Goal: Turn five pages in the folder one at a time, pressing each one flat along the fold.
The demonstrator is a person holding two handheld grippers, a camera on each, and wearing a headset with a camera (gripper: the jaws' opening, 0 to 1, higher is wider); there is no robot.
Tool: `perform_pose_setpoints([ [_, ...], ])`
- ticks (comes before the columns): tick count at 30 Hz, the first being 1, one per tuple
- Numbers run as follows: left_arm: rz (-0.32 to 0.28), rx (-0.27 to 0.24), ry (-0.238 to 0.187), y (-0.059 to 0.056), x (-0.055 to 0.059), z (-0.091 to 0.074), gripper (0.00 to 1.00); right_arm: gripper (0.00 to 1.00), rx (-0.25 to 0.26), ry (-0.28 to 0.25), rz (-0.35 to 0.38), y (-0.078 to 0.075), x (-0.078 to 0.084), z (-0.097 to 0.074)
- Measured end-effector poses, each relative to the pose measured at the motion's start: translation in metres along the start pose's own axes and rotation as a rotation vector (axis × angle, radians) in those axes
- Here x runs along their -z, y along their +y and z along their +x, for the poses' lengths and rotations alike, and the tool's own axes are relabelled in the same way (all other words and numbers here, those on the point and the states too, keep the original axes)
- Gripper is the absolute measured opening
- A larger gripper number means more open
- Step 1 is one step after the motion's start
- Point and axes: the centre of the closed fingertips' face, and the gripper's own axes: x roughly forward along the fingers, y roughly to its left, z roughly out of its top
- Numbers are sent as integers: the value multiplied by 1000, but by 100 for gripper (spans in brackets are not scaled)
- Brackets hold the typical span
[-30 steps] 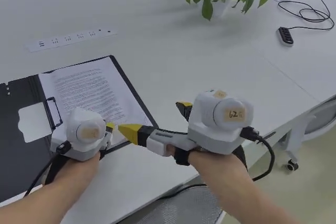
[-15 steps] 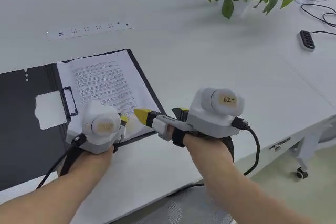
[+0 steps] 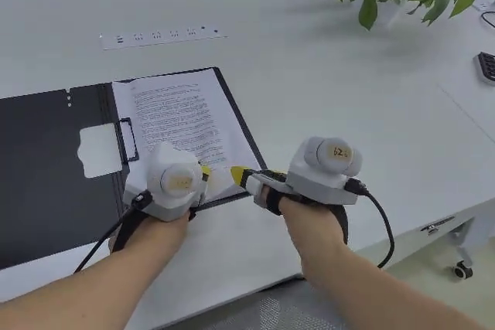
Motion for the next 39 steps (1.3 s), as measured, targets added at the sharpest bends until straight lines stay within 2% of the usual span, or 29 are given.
perform_pose_setpoints([
  [4, -3, 1, 1, 0, 0, 0, 4, 20, 22, 19, -1, -6, 4, 3],
  [10, -9, -1, 3, -1, 0, -1, 4, 0, 58, 16, -30, -15, 4, 2],
  [16, -10, -2, 3, -1, 0, -2, 4, 0, 65, 9, -17, -15, 5, 2],
  [19, -30, -5, 7, 0, 0, -2, 3, 0, 62, -3, -10, -13, 3, 0],
  [25, -49, 0, 17, -1, 0, -2, 3, 0, 44, -30, 26, -8, -3, -2],
  [28, -79, -2, 17, -1, -1, -2, 3, 0, 20, -47, 20, 1, -9, -2],
  [29, -126, -2, 14, -1, -1, -3, 4, 0, 13, -51, 11, 4, -11, -2],
  [31, -163, 0, 20, 0, -1, -4, 4, 0, -7, -64, 17, 10, -15, -2],
  [33, -240, -12, 46, 4, 1, -9, 3, 0, -20, -69, 9, 16, -17, -3],
  [34, -253, -11, 56, 5, 3, -11, 2, 0, -26, -71, 4, 18, -18, -3],
  [36, -246, -14, 60, 9, 4, -19, 1, 0, -43, -80, 6, 24, -21, -4],
  [38, -210, -38, 75, 15, 10, -32, 0, 0, -61, -89, 2, 31, -23, -5],
  [39, -214, -31, 71, 16, 12, -36, 1, 0, -68, -92, 1, 34, -24, -7],
])
